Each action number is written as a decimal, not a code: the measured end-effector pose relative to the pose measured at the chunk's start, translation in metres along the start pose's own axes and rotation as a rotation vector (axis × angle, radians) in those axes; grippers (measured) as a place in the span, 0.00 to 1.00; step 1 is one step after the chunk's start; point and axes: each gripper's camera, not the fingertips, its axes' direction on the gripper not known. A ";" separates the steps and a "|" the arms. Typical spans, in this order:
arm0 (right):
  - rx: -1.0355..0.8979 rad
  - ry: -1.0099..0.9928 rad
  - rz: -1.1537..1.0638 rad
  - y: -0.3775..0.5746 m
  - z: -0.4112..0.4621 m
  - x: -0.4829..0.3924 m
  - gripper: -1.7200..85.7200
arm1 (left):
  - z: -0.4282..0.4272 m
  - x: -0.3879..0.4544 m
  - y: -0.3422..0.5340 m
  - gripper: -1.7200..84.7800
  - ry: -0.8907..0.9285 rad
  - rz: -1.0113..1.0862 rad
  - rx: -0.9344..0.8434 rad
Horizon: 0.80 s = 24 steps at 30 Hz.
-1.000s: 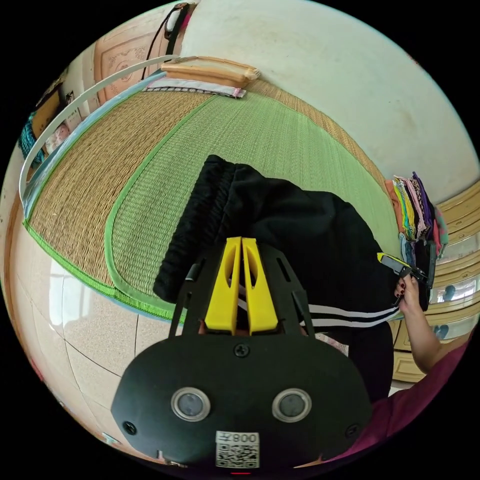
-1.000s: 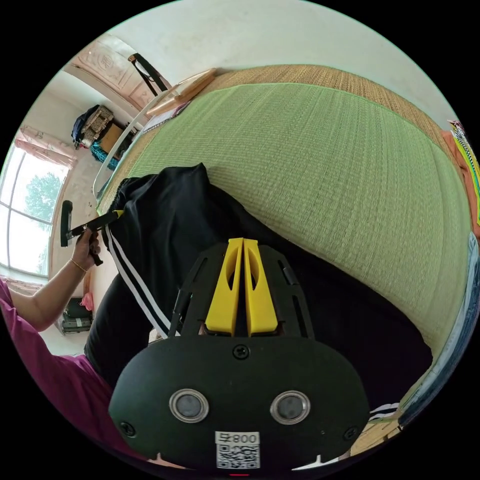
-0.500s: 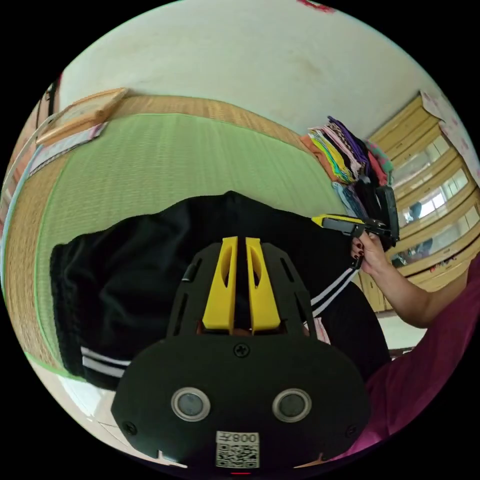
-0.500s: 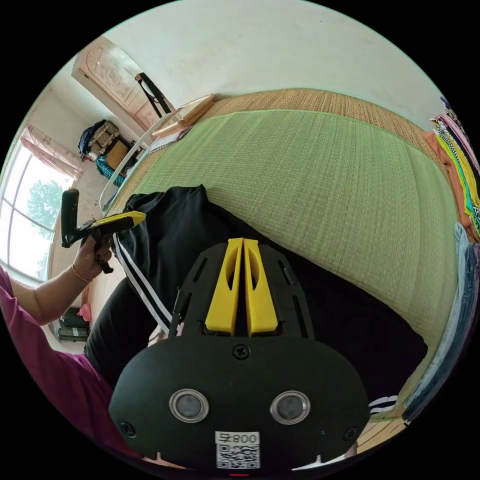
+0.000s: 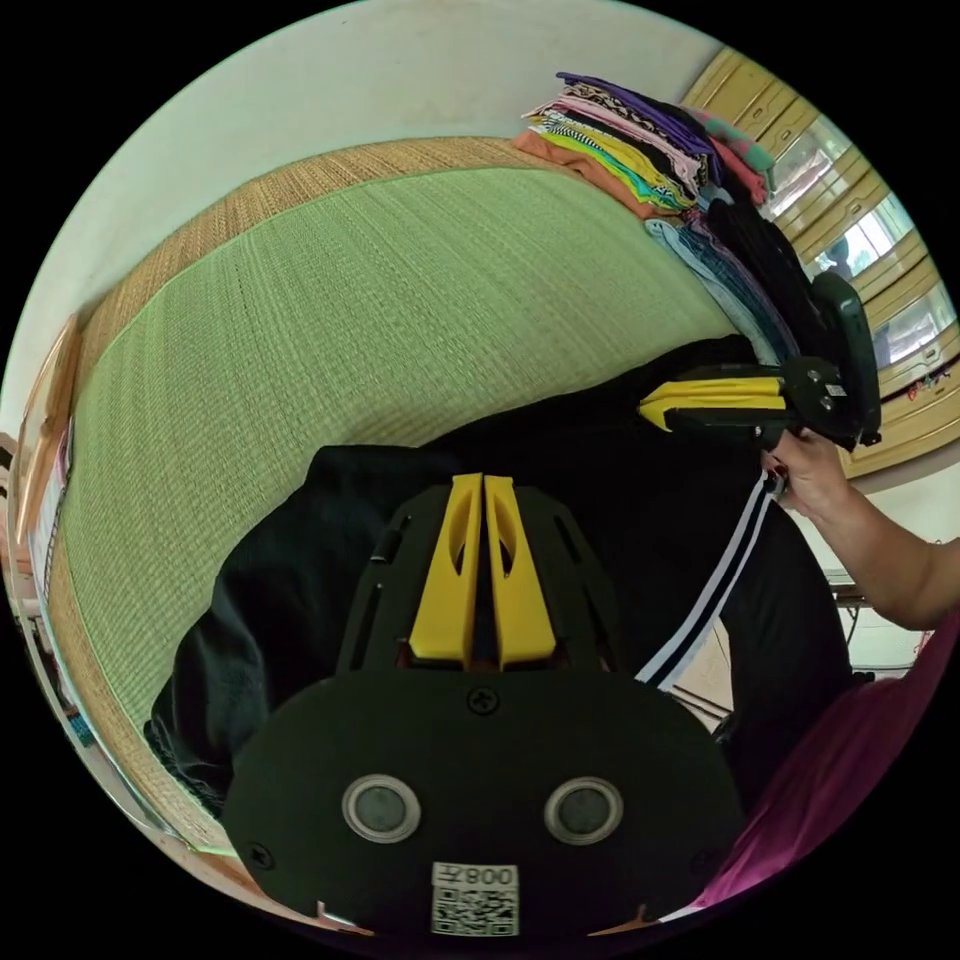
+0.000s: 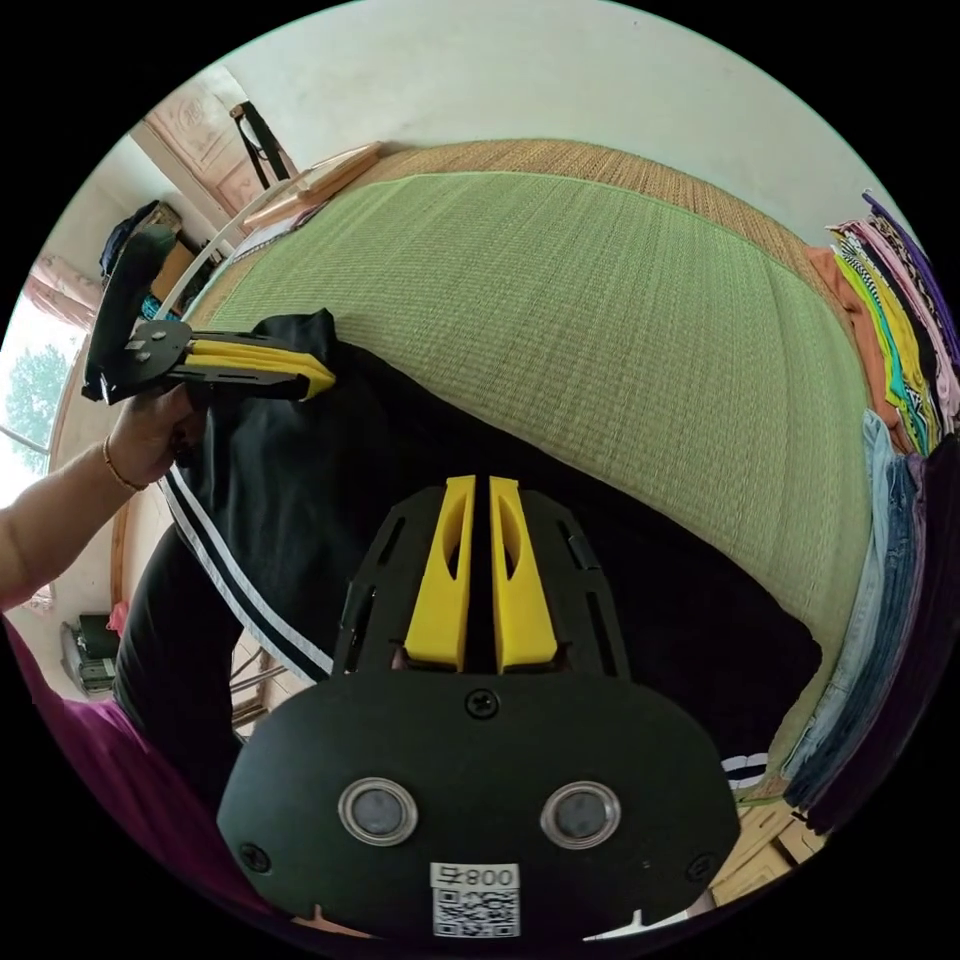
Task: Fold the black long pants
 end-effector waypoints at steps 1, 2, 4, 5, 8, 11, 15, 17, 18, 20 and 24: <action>0.001 0.001 -0.004 0.002 0.001 0.001 0.04 | -0.005 0.004 -0.004 0.02 0.004 -0.007 0.034; 0.011 0.005 0.002 0.006 0.000 0.003 0.03 | -0.011 0.007 -0.008 0.02 0.012 -0.016 0.064; 0.049 0.015 0.013 0.015 -0.005 0.007 0.03 | -0.018 0.011 -0.015 0.02 0.019 -0.029 0.101; 0.075 0.016 0.026 0.020 -0.009 0.011 0.03 | -0.023 0.014 -0.020 0.02 0.021 -0.033 0.126; 0.157 -0.003 0.059 0.036 -0.024 0.022 0.02 | -0.030 0.021 -0.031 0.02 0.021 -0.046 0.178; 0.177 -0.038 0.089 0.045 -0.022 0.032 0.02 | -0.019 0.026 -0.048 0.02 0.015 -0.055 0.156; 0.095 -0.089 0.158 0.053 0.014 0.052 0.02 | 0.010 0.029 -0.066 0.02 -0.007 -0.076 0.072; 0.135 -0.097 0.173 0.061 0.011 0.057 0.02 | 0.011 0.031 -0.071 0.03 0.011 -0.106 0.084; 0.169 -0.099 0.177 0.068 0.006 0.060 0.02 | 0.009 0.031 -0.072 0.03 0.015 -0.113 0.095; 0.191 -0.095 0.189 0.079 0.002 0.067 0.02 | 0.003 0.034 -0.073 0.03 0.050 -0.126 0.131; 0.161 -0.040 0.231 0.102 0.016 0.086 0.02 | 0.004 0.043 -0.080 0.03 0.090 -0.121 0.152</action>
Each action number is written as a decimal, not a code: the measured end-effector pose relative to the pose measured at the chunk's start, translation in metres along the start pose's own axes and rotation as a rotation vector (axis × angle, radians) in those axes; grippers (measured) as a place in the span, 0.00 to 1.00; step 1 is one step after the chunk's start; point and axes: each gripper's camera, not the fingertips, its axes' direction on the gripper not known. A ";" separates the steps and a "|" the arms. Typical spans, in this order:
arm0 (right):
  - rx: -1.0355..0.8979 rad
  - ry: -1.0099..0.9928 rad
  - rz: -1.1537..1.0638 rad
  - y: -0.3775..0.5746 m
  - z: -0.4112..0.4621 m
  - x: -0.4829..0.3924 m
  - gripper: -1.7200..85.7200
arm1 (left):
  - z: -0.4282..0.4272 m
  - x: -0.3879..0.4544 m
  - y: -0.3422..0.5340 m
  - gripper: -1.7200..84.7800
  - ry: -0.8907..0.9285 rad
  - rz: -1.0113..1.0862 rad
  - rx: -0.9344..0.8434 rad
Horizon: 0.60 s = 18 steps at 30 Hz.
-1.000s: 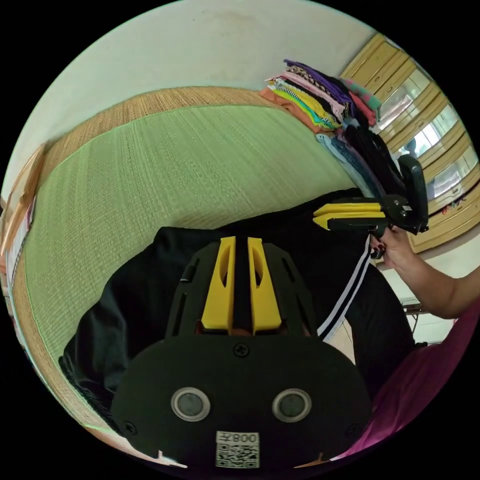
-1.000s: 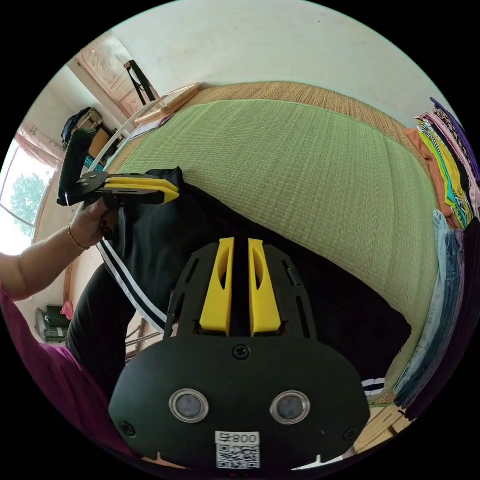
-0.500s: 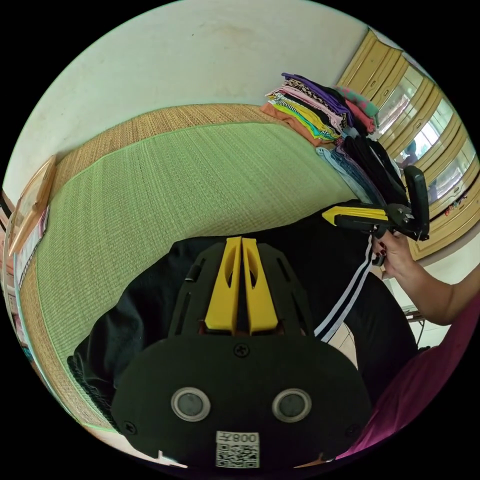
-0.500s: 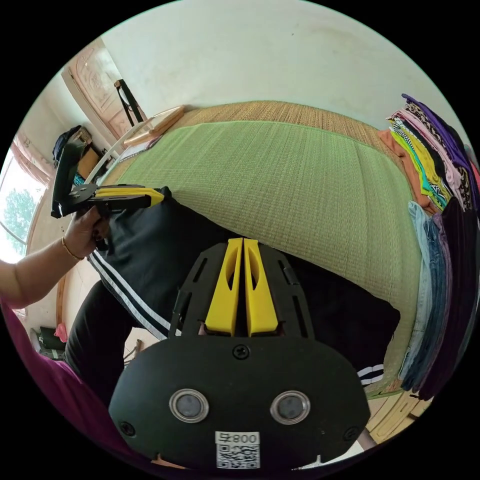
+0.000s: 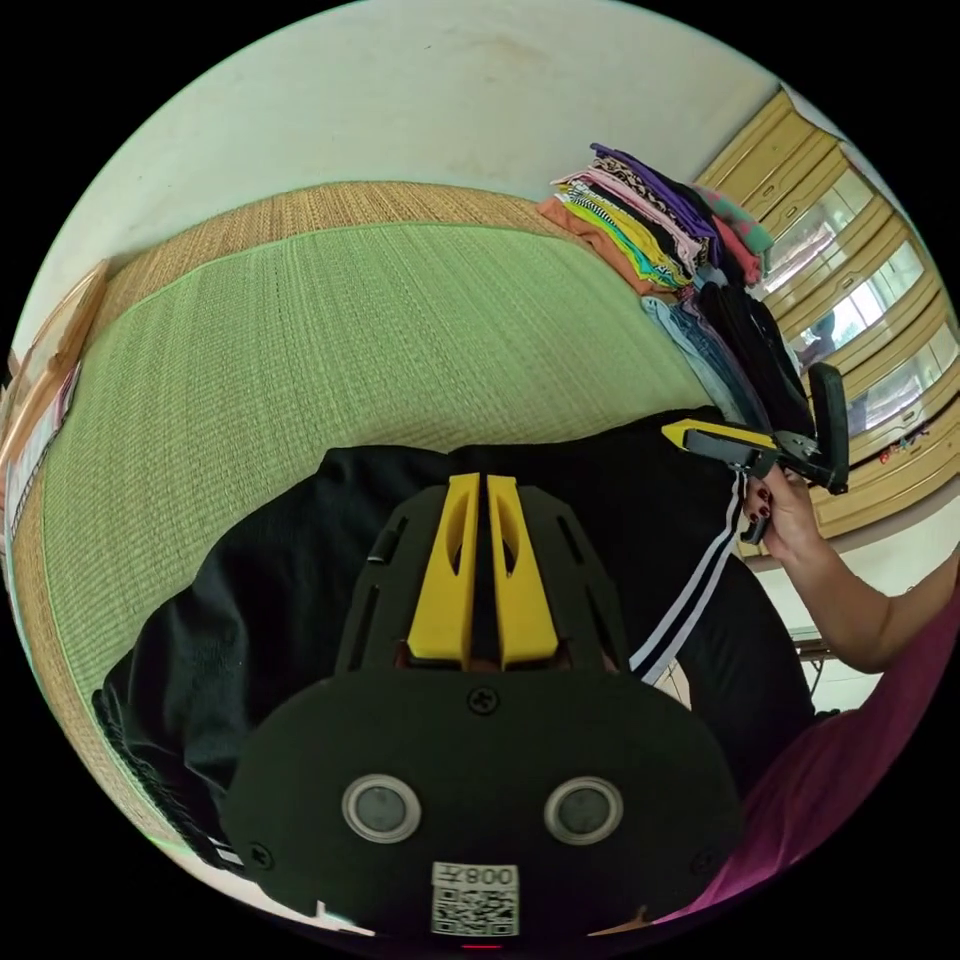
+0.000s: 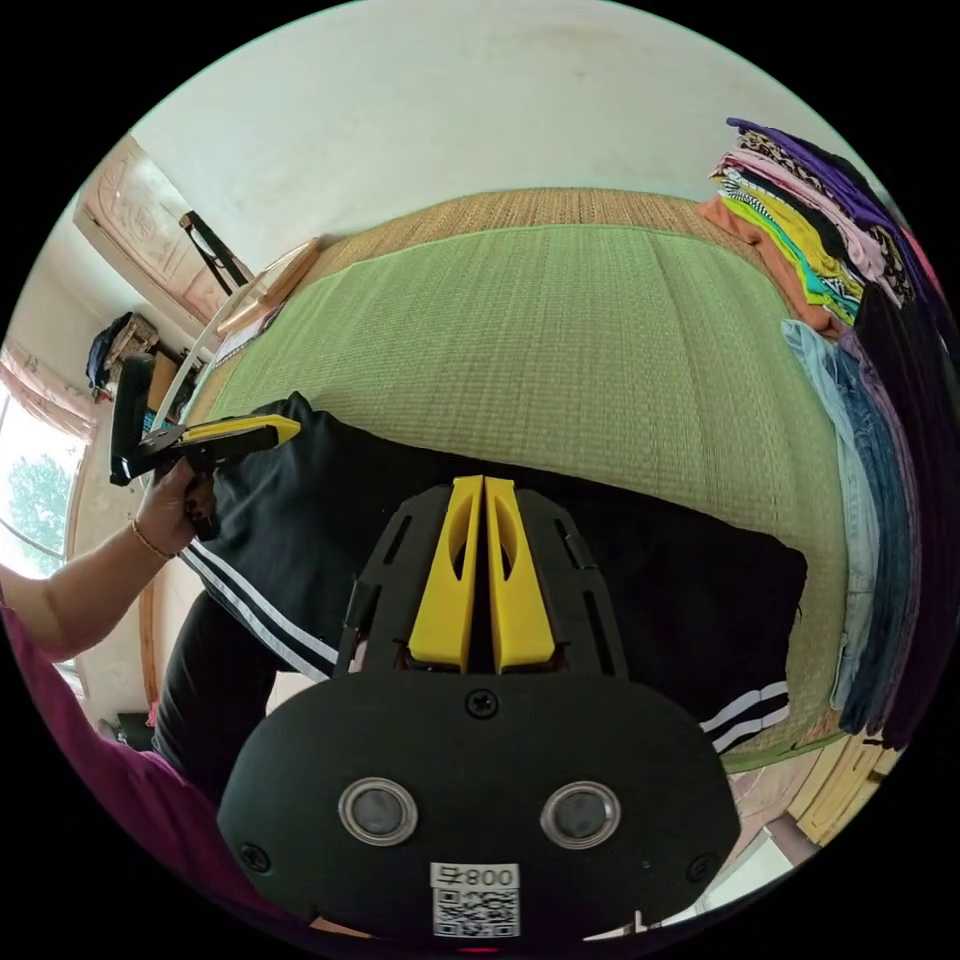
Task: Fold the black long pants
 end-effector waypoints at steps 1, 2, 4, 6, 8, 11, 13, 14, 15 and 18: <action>-0.018 0.005 0.003 0.001 0.005 0.003 0.02 | 0.008 0.003 -0.004 0.03 -0.009 0.002 -0.027; -0.050 0.032 0.006 0.004 0.017 0.009 0.02 | 0.018 0.005 -0.008 0.03 -0.027 -0.003 -0.061; -0.076 0.060 0.006 0.007 0.031 0.016 0.02 | 0.031 0.009 -0.012 0.02 -0.055 0.007 -0.098; -0.043 0.056 0.015 0.008 0.028 0.020 0.02 | 0.031 0.011 -0.018 0.03 -0.044 -0.009 -0.088; -0.030 0.064 0.004 0.013 0.027 0.019 0.02 | 0.025 0.020 -0.025 0.03 -0.017 -0.009 -0.052; -0.014 0.097 0.024 0.027 0.025 0.023 0.03 | 0.022 0.041 -0.036 0.05 0.073 0.029 -0.013; 0.003 0.116 0.045 0.037 0.022 0.028 0.04 | 0.029 0.060 -0.045 0.06 0.136 0.075 -0.016; 0.016 0.123 0.060 0.042 0.021 0.032 0.05 | 0.037 0.074 -0.052 0.07 0.157 0.107 -0.028; 0.017 0.139 0.071 0.047 0.021 0.036 0.06 | 0.041 0.081 -0.055 0.07 0.163 0.124 -0.035; -0.002 0.173 0.109 0.054 0.029 0.050 0.08 | 0.062 0.112 -0.074 0.08 0.155 0.189 -0.073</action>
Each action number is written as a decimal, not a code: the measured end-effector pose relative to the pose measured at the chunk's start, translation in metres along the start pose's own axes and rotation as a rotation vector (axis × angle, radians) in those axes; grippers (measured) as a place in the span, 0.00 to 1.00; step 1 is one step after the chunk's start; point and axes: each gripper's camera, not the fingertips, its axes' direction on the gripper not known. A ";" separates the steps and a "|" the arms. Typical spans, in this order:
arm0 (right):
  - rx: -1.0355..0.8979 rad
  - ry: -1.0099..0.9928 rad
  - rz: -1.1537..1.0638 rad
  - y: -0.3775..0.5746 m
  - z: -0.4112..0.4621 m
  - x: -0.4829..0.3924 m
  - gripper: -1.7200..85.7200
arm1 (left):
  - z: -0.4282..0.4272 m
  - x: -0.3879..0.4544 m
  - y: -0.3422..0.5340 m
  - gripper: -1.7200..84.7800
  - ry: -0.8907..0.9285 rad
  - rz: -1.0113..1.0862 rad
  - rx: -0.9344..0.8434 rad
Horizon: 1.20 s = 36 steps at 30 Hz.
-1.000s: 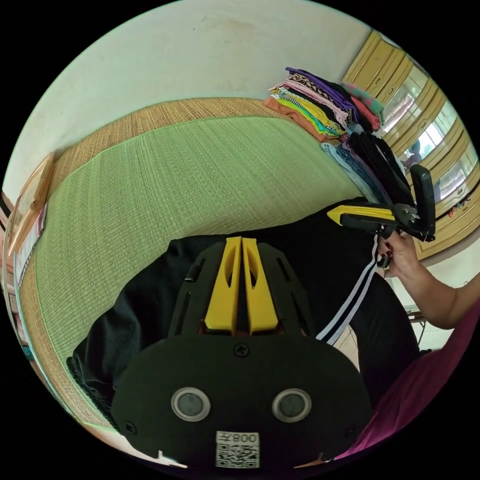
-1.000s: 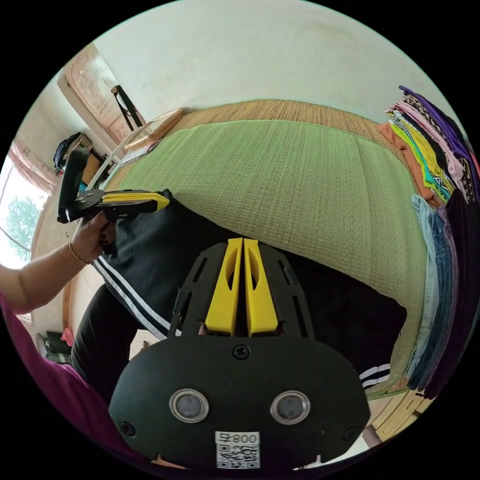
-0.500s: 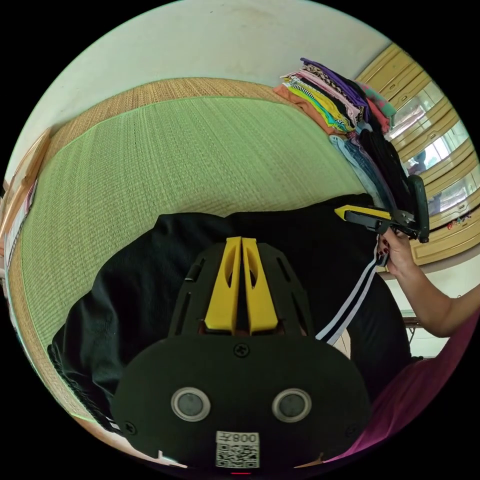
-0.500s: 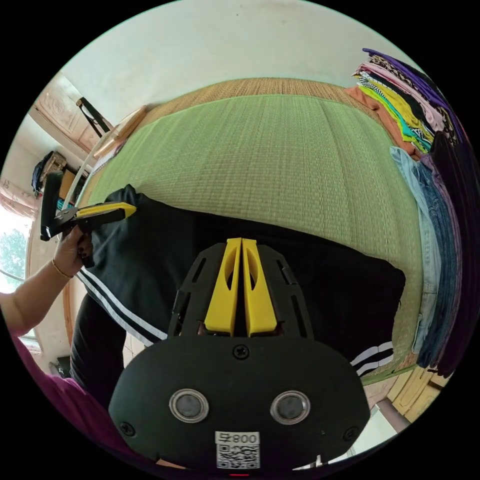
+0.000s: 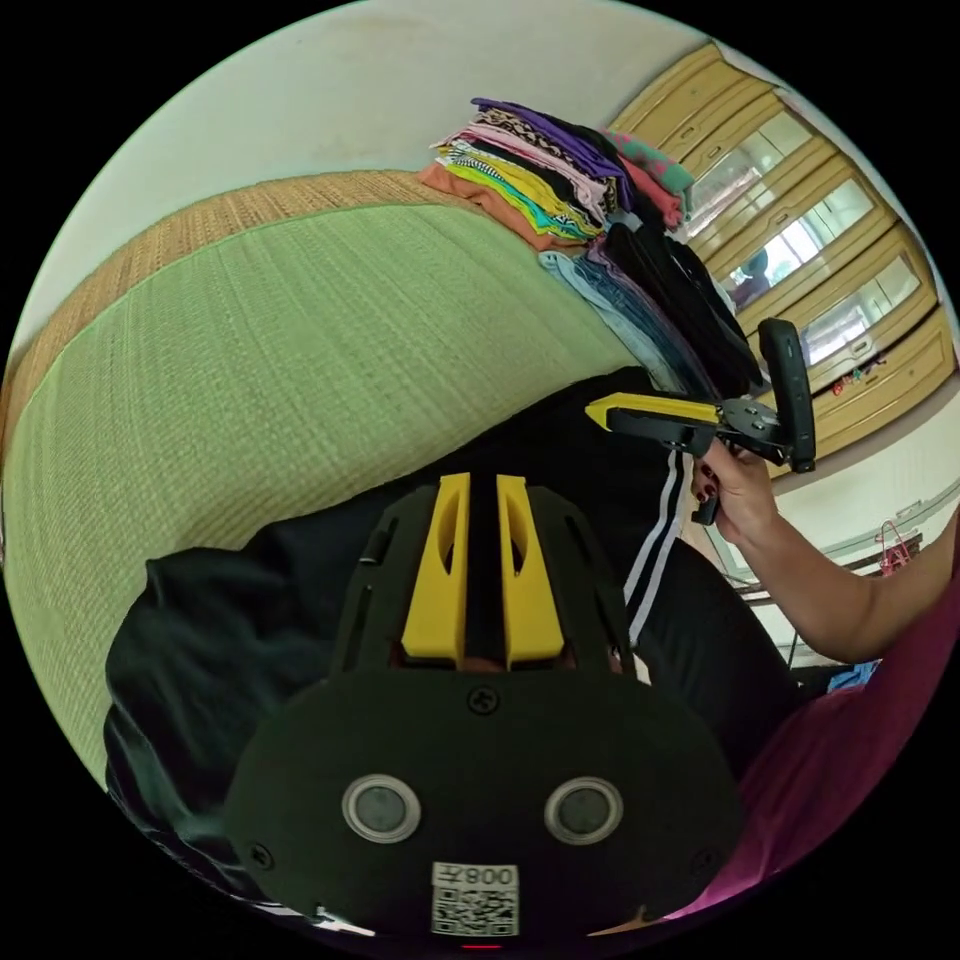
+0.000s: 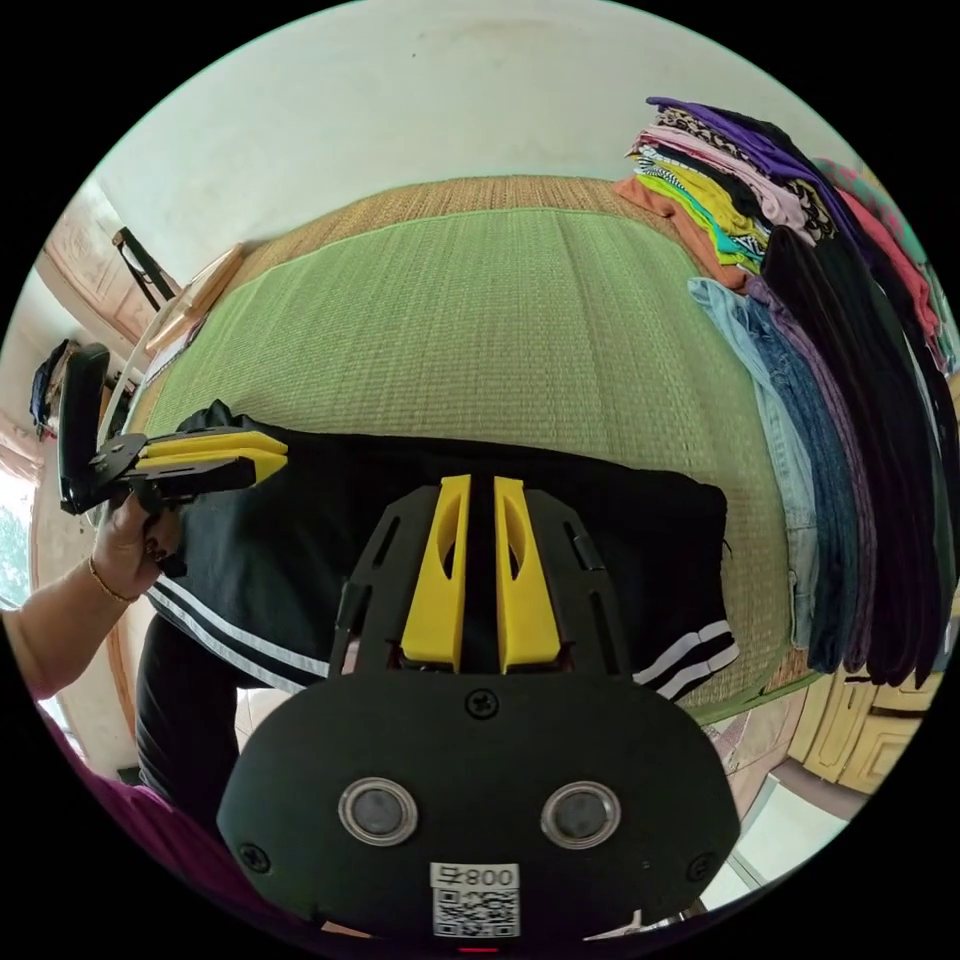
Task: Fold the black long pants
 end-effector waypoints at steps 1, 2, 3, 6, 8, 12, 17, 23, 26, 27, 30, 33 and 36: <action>-0.001 0.001 0.004 0.001 0.002 0.002 0.08 | 0.010 0.006 -0.009 0.08 0.011 0.025 -0.026; 0.001 0.006 0.011 0.002 0.006 0.006 0.08 | 0.020 0.011 -0.017 0.08 0.013 0.041 -0.058; -0.008 0.020 0.011 0.002 0.013 0.008 0.08 | 0.024 0.012 -0.020 0.08 0.002 0.043 -0.071; -0.019 0.044 0.009 0.007 0.029 0.011 0.06 | 0.035 0.018 -0.029 0.05 -0.051 0.043 -0.099; -0.030 0.047 0.010 0.009 0.034 0.014 0.05 | 0.033 0.020 -0.034 0.03 -0.042 0.036 -0.106; 0.016 -0.008 0.028 0.019 0.030 0.025 0.03 | 0.021 0.028 -0.038 0.02 -0.032 0.032 -0.056; 0.096 -0.082 0.092 0.028 0.023 0.046 0.02 | 0.009 0.039 -0.051 0.02 -0.055 0.032 0.005; -0.033 -0.111 0.096 0.028 0.070 0.054 0.02 | 0.025 0.039 -0.063 0.04 -0.052 0.020 -0.047; 0.007 -0.143 0.117 0.035 0.073 0.060 0.02 | 0.036 0.041 -0.064 0.04 -0.048 0.028 -0.107; 0.012 -0.162 0.128 0.038 0.075 0.063 0.02 | 0.037 0.041 -0.064 0.04 -0.051 0.030 -0.114; 0.048 -0.187 0.147 0.047 0.072 0.070 0.02 | 0.035 0.045 -0.066 0.03 -0.060 0.028 -0.096; 0.085 -0.169 0.156 0.057 0.064 0.077 0.02 | 0.026 0.054 -0.073 0.03 -0.088 0.035 -0.061; 0.076 -0.136 0.159 0.064 0.069 0.082 0.02 | 0.026 0.055 -0.076 0.03 -0.101 0.027 -0.057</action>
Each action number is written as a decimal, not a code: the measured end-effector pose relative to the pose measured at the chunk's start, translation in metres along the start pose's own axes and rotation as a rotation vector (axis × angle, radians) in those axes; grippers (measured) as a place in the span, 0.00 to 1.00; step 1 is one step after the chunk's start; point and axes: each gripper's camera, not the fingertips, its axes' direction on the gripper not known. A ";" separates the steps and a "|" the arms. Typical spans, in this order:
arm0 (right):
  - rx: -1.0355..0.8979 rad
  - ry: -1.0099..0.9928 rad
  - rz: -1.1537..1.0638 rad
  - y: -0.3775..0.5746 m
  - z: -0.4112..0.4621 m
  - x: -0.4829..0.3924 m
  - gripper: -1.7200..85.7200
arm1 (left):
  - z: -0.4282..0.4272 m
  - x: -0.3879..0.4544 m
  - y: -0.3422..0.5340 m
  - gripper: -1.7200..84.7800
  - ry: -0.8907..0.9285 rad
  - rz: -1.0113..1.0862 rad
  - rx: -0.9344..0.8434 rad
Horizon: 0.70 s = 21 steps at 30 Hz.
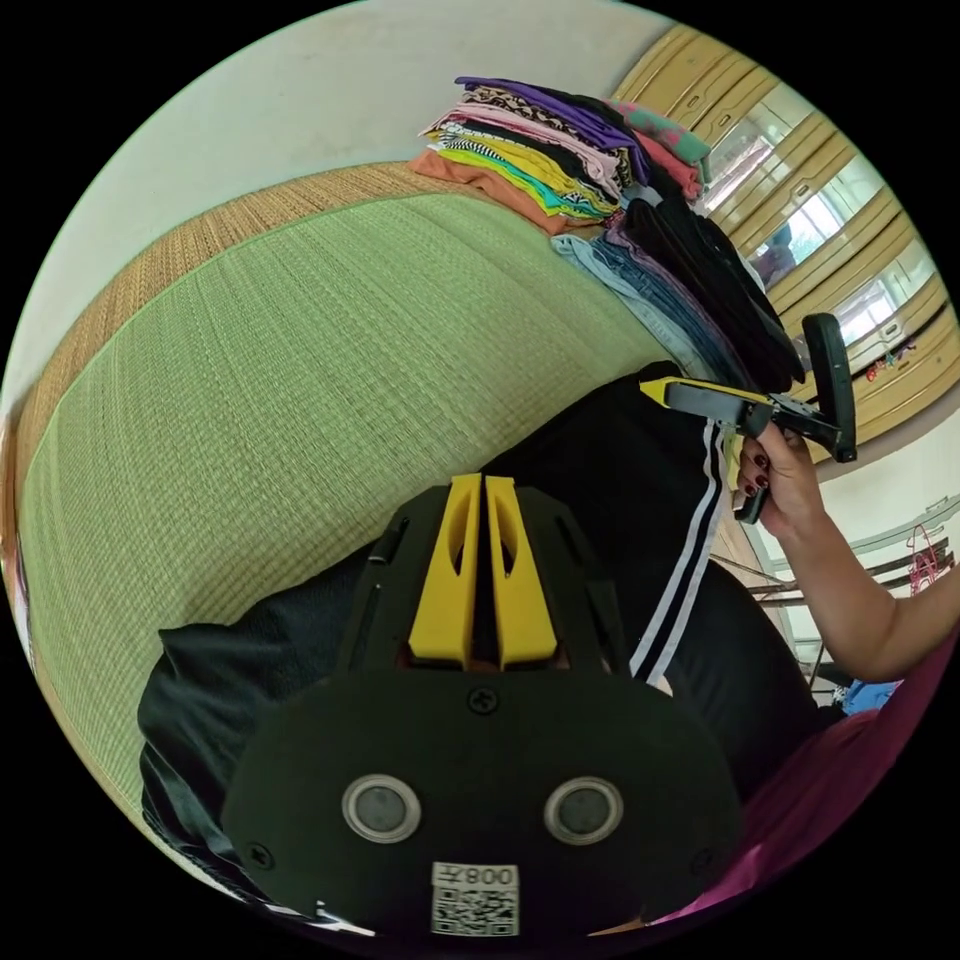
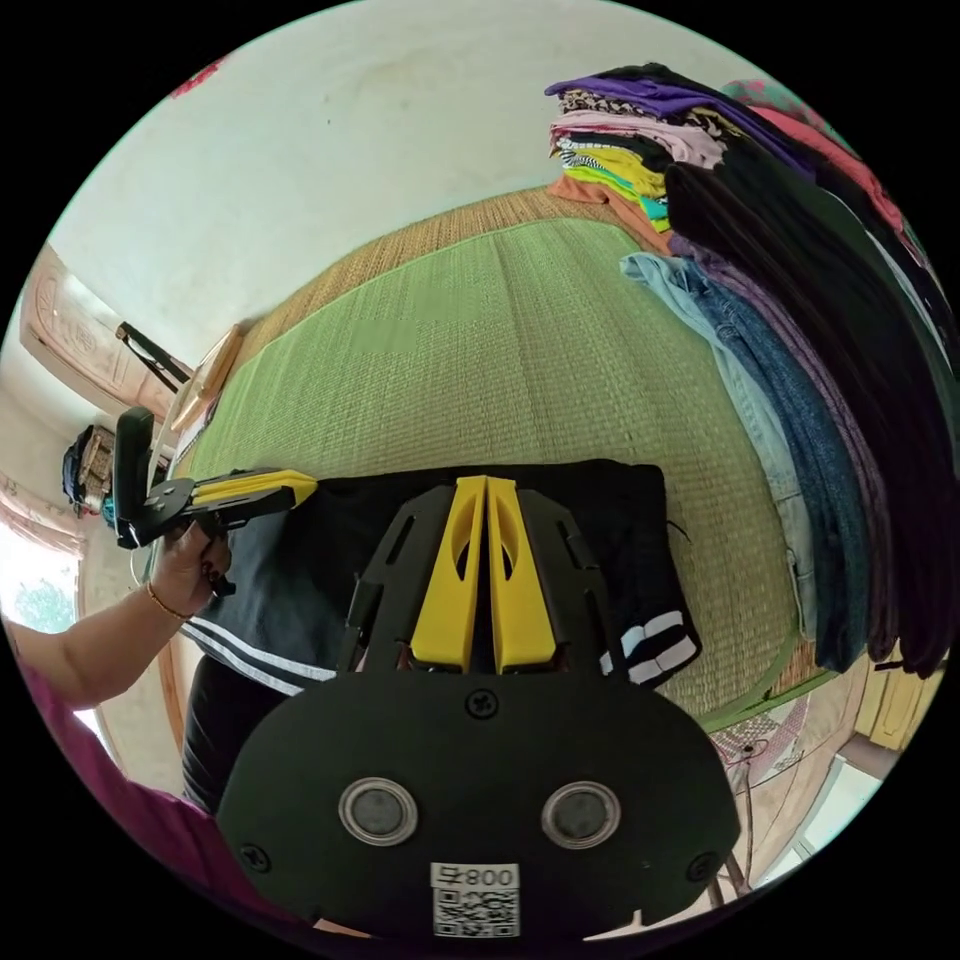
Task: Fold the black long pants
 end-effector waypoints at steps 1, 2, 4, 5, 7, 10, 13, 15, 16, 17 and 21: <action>-0.012 0.010 0.003 0.001 0.004 0.001 0.02 | 0.004 -0.002 -0.001 0.03 0.004 -0.017 -0.012; -0.043 0.028 -0.006 0.002 0.014 0.003 0.02 | 0.009 -0.004 -0.001 0.03 0.016 -0.032 -0.028; -0.069 0.066 -0.029 0.006 0.031 0.003 0.02 | 0.009 -0.005 -0.001 0.03 0.031 -0.049 -0.018; -0.034 0.059 -0.035 0.010 0.032 0.002 0.02 | 0.006 -0.005 -0.002 0.03 0.038 -0.062 -0.016; -0.046 0.077 -0.051 0.011 0.037 -0.001 0.02 | -0.002 -0.003 -0.001 0.04 0.042 -0.067 0.011; -0.068 0.073 -0.054 0.011 0.042 0.000 0.02 | -0.018 0.005 0.004 0.04 0.052 -0.071 0.060; -0.053 0.046 -0.028 0.013 0.037 0.005 0.02 | -0.024 0.015 0.012 0.03 0.075 -0.057 0.071; 0.006 0.041 -0.020 0.021 0.023 0.004 0.02 | -0.016 0.019 0.013 0.03 0.039 -0.056 0.020; 0.013 0.033 -0.018 0.023 0.021 0.004 0.02 | -0.007 0.019 0.013 0.03 0.009 -0.067 -0.027; 0.025 0.003 -0.012 0.029 0.017 0.004 0.02 | 0.004 0.017 0.012 0.02 0.002 -0.078 -0.083; 0.022 -0.093 -0.041 0.058 0.013 -0.007 0.02 | -0.004 0.016 0.006 0.02 0.048 -0.150 -0.033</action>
